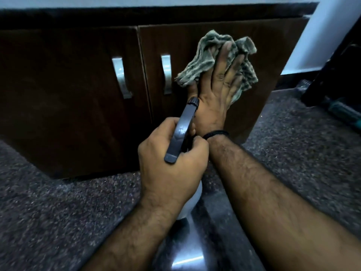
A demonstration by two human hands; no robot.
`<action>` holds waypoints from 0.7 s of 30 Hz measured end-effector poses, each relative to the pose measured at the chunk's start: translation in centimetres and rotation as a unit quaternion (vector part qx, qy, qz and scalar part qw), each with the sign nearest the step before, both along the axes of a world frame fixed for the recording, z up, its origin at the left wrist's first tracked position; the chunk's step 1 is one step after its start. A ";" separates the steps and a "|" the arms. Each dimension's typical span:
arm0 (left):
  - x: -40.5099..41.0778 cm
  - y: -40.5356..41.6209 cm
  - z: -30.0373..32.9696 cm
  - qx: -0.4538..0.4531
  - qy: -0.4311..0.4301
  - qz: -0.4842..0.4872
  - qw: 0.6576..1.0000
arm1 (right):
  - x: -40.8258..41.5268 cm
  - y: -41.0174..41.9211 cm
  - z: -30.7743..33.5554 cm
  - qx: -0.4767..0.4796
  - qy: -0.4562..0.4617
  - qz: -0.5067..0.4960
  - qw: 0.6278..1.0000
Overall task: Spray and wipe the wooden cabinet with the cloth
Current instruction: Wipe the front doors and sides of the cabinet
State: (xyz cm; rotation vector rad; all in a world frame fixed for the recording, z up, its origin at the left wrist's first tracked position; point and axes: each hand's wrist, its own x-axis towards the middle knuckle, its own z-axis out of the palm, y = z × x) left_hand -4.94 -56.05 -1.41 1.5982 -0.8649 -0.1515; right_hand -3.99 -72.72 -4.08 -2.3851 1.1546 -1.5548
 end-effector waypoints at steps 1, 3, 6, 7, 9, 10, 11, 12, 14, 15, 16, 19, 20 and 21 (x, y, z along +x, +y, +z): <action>-0.3 -0.6 0.7 -0.006 -0.007 -0.012 1.000 | -0.7 -0.9 0.8 -0.016 0.009 0.003 1.000; -0.8 -1.9 1.5 -0.003 -0.010 -0.015 1.000 | -1.6 -2.3 2.2 -0.038 0.024 0.002 0.999; -1.8 -3.3 2.1 -0.008 -0.008 -0.027 1.000 | -2.9 -4.1 2.8 -0.060 0.045 0.003 0.997; -2.3 -3.7 2.2 -0.007 -0.009 -0.029 1.000 | -3.3 -4.6 2.8 -0.063 0.046 -0.002 0.997; -2.9 -4.4 2.4 -0.004 -0.011 -0.036 0.999 | -4.0 -5.6 3.1 -0.037 0.025 -0.018 0.999; -3.1 -4.7 2.4 0.000 -0.008 -0.043 0.999 | -4.5 -6.1 3.3 -0.013 0.001 -0.030 0.999; -3.3 -5.0 2.5 0.000 -0.006 -0.049 0.999 | -4.8 -6.6 3.5 0.008 -0.030 -0.036 0.999; -3.5 -5.3 2.6 0.001 -0.007 -0.052 0.999 | -5.2 -7.0 3.7 0.023 -0.059 -0.038 0.997; -3.8 -5.6 2.8 0.002 -0.012 -0.056 0.998 | -5.8 -8.0 3.8 0.040 -0.104 -0.046 0.993; -3.9 -5.9 2.9 0.000 -0.011 -0.055 0.998 | -6.0 -8.4 4.0 0.048 -0.126 -0.049 0.990; -3.9 -6.0 3.0 -0.002 -0.010 -0.055 0.998 | -6.1 -8.7 4.3 0.058 -0.151 -0.049 0.986; -4.1 -6.0 3.2 -0.004 -0.011 -0.057 0.998 | -5.8 -8.7 5.2 0.088 -0.223 -0.055 0.969; -4.1 -5.9 3.2 -0.004 -0.012 -0.057 0.998 | -5.6 -8.4 5.4 0.095 -0.235 -0.060 0.965; -4.0 -5.7 3.3 -0.004 -0.012 -0.057 0.998 | -5.4 -8.2 5.6 0.096 -0.237 -0.065 0.965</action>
